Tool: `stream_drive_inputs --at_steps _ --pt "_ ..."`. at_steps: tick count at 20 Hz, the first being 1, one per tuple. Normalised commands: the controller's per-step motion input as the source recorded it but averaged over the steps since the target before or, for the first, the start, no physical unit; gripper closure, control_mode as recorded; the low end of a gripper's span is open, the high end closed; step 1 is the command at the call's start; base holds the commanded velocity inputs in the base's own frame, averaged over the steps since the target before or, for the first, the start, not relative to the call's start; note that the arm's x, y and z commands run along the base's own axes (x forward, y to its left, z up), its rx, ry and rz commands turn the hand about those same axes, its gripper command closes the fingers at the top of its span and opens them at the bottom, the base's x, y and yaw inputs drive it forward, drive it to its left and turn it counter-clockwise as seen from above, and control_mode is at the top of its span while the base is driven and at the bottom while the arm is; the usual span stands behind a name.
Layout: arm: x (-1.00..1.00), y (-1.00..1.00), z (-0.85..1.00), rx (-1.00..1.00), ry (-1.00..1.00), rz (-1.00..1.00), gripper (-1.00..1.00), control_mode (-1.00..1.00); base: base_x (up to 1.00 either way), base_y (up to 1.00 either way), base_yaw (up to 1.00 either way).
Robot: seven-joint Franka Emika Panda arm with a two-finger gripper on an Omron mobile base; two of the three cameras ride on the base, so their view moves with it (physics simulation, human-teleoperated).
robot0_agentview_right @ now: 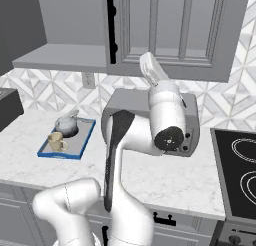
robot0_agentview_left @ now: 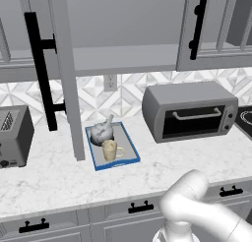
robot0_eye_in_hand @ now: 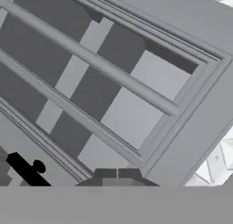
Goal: Pick the kettle from the counter and place it on the tray. Then pick the mug from the cabinet and place it on the tray. Then close the cabinet doors.
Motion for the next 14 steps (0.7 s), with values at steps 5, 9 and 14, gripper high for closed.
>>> stream_drive_inputs --at_steps 5,9,14 --pt "-0.69 0.14 0.08 -0.18 0.06 0.02 1.00 -1.00 0.00 0.00 0.00" --pt "-0.52 0.28 0.00 -0.09 0.00 0.12 1.00 -1.00 0.00 0.00 0.00" --pt "-1.00 1.00 0.00 -0.38 -0.05 0.03 1.00 -1.00 0.00 0.00 0.00"
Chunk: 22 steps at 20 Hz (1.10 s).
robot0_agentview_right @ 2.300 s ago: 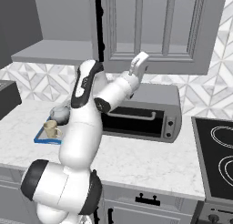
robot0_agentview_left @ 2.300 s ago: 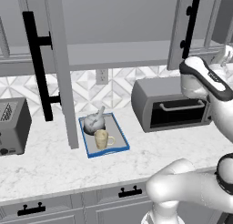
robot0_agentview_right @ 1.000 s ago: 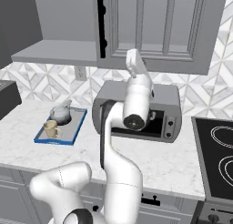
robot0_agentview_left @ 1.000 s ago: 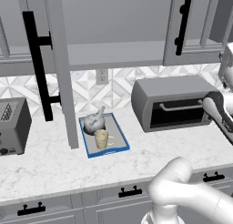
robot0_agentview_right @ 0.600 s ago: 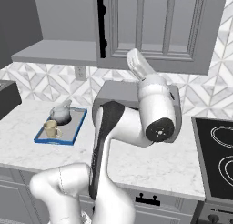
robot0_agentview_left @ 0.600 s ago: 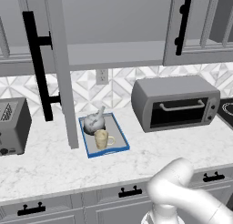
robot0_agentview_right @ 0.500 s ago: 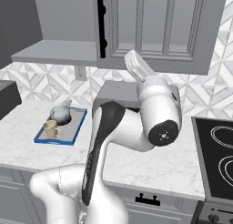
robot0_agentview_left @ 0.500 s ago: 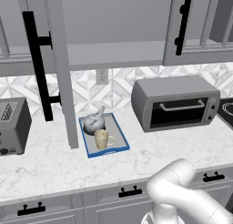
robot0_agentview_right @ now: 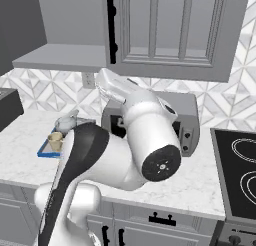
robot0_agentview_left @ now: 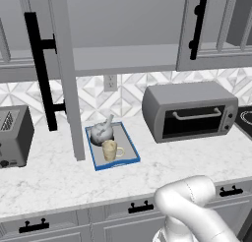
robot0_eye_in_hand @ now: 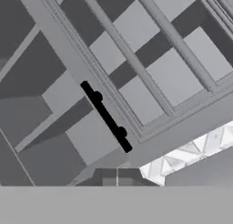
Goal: Pick the kettle from the counter and place it on the tray. Then pick the mug from the cabinet and place it on the tray. Then close the cabinet doors.
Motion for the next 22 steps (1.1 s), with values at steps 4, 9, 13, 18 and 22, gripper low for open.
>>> stream_drive_inputs --at_steps 4,9,13,18,22 --pt "-1.00 1.00 0.02 -0.36 -0.12 0.00 1.00 -1.00 0.00 0.00 0.00" --pt "-0.99 1.00 0.00 -0.31 -0.15 -0.05 1.00 -1.00 0.00 0.00 0.00" --pt "-0.61 1.00 0.00 -0.40 -0.03 -0.04 1.00 -1.00 0.00 0.00 0.00" --pt "-0.26 1.00 0.00 -0.65 0.13 0.00 1.00 -1.00 0.00 0.00 0.00" --pt "-0.14 1.00 -0.03 -0.70 0.03 0.01 1.00 -1.00 0.00 0.00 0.00"
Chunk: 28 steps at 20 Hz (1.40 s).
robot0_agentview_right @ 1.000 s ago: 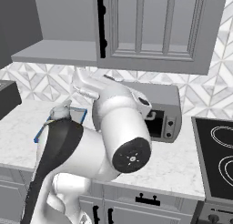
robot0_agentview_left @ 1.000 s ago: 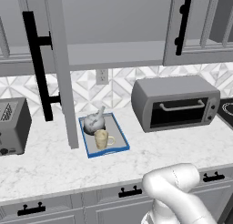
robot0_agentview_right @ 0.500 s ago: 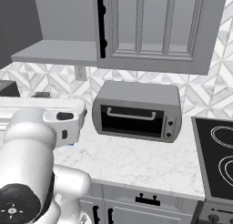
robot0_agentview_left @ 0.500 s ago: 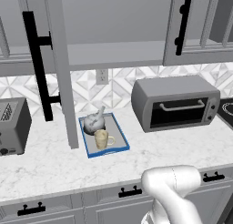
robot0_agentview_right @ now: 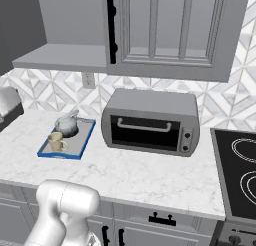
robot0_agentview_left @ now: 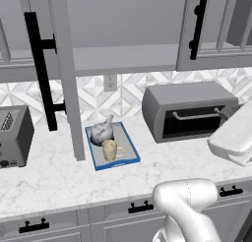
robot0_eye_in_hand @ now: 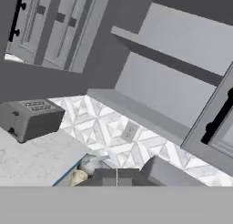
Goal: Pick the kettle from the counter and place it on the tray. Then pick the mug from the cabinet and place it on the tray. Then close the cabinet doors.
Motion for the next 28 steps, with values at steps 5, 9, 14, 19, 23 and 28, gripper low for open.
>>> stream_drive_inputs --at_steps 5,9,14,19,23,28 --pt "-0.21 1.00 -0.17 -0.66 -0.06 0.04 1.00 -1.00 0.00 0.00 0.00" --pt "-0.63 0.99 -0.22 -0.49 -0.16 0.19 1.00 -1.00 0.00 0.00 0.00" --pt "-0.14 0.95 -0.21 -0.29 -0.36 0.05 1.00 -1.00 0.00 0.00 0.00" --pt "0.00 0.83 0.04 -0.17 -0.37 0.04 1.00 -1.00 0.00 0.00 0.00" --pt "0.40 0.99 -0.04 -0.24 -0.04 0.00 1.00 -1.00 0.00 0.00 0.00" --pt "1.00 1.00 -0.32 -0.31 0.00 0.00 1.00 -1.00 0.00 0.00 0.00"
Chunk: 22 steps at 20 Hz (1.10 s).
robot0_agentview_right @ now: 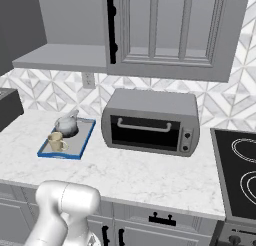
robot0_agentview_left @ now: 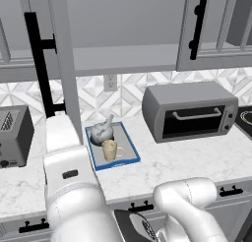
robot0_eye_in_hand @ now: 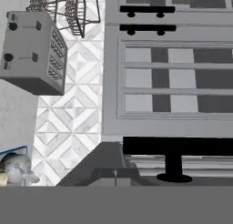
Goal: Pick the kettle from the counter and place it on the tray. Then pick the mug from the cabinet and place it on the tray. Then close the cabinet doors.
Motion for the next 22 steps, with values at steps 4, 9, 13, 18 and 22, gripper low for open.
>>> stream_drive_inputs --at_steps 4,9,13,18,22 --pt "1.00 1.00 -0.44 -0.38 0.00 0.00 1.00 -1.00 0.00 0.00 0.00" --pt "1.00 0.75 -0.07 -0.23 0.05 -0.07 1.00 -1.00 0.00 0.00 0.00" --pt "0.96 0.44 -0.01 -0.18 0.00 -0.14 1.00 -1.00 0.00 0.00 0.00" --pt "-0.32 -0.73 0.42 -0.15 -0.12 -0.18 1.00 -1.00 0.00 0.00 0.00" --pt "-0.54 -1.00 0.76 -0.09 -0.09 -0.13 1.00 -1.00 0.00 0.00 0.00"
